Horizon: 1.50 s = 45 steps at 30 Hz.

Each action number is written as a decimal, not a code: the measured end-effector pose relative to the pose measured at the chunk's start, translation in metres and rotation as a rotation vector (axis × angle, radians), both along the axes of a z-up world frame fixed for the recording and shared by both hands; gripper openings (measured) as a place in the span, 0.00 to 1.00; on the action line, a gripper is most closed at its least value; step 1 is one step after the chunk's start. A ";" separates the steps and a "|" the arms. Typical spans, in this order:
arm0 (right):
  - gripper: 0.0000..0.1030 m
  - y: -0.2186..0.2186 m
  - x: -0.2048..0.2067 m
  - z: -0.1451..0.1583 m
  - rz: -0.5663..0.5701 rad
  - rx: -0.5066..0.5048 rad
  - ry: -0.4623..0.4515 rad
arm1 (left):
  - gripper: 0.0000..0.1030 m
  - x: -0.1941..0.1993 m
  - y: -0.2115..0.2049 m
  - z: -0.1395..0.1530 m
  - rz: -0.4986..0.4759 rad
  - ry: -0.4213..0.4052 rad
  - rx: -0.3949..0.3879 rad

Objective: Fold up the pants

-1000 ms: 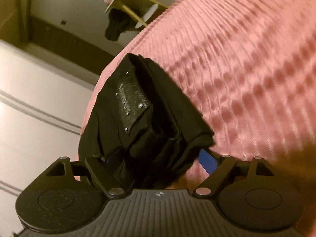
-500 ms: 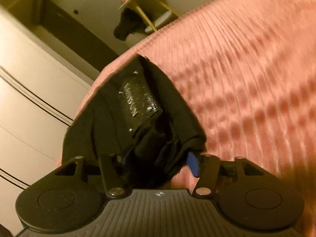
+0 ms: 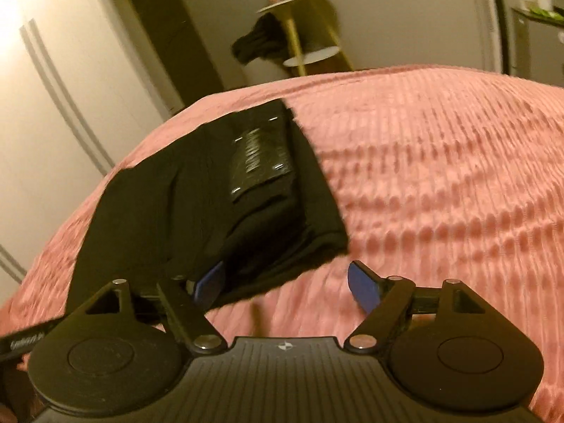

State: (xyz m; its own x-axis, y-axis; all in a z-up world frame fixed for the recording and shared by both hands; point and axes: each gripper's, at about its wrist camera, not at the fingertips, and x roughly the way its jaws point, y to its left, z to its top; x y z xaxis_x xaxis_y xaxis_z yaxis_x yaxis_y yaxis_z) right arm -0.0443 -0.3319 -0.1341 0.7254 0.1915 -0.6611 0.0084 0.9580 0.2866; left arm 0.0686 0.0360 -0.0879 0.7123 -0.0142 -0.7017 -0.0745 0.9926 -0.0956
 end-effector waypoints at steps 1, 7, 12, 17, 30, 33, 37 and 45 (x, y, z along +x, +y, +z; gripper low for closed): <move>0.75 0.004 -0.003 0.002 0.020 -0.007 -0.006 | 1.00 -0.002 -0.003 0.002 -0.012 0.011 0.010; 0.85 0.041 -0.009 0.000 0.126 -0.182 0.002 | 1.00 -0.021 -0.013 0.016 -0.053 -0.002 0.075; 0.96 0.063 -0.023 -0.003 0.180 -0.273 0.040 | 1.00 -0.034 -0.013 0.026 -0.058 0.025 0.109; 0.96 0.086 -0.033 -0.004 0.206 -0.389 0.102 | 1.00 -0.046 -0.010 0.028 -0.051 0.038 0.143; 0.96 0.097 -0.051 0.009 0.173 -0.426 0.036 | 1.00 -0.042 -0.019 0.008 -0.078 0.061 0.132; 0.96 0.099 -0.048 0.006 0.165 -0.445 0.034 | 1.00 -0.038 -0.019 0.004 -0.080 0.059 0.127; 0.96 0.101 -0.046 0.003 0.174 -0.455 0.035 | 1.00 -0.031 -0.018 -0.002 -0.080 0.083 0.110; 0.96 0.101 -0.038 -0.002 0.169 -0.450 0.049 | 1.00 -0.026 -0.022 -0.010 -0.094 0.095 0.124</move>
State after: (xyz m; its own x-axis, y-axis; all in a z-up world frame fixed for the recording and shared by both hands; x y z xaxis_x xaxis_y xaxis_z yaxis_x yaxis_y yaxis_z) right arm -0.0819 -0.2312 -0.1362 0.6748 -0.0092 -0.7380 -0.1548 0.9759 -0.1537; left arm 0.0429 0.0141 -0.0977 0.6425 0.0135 -0.7662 0.0164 0.9994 0.0314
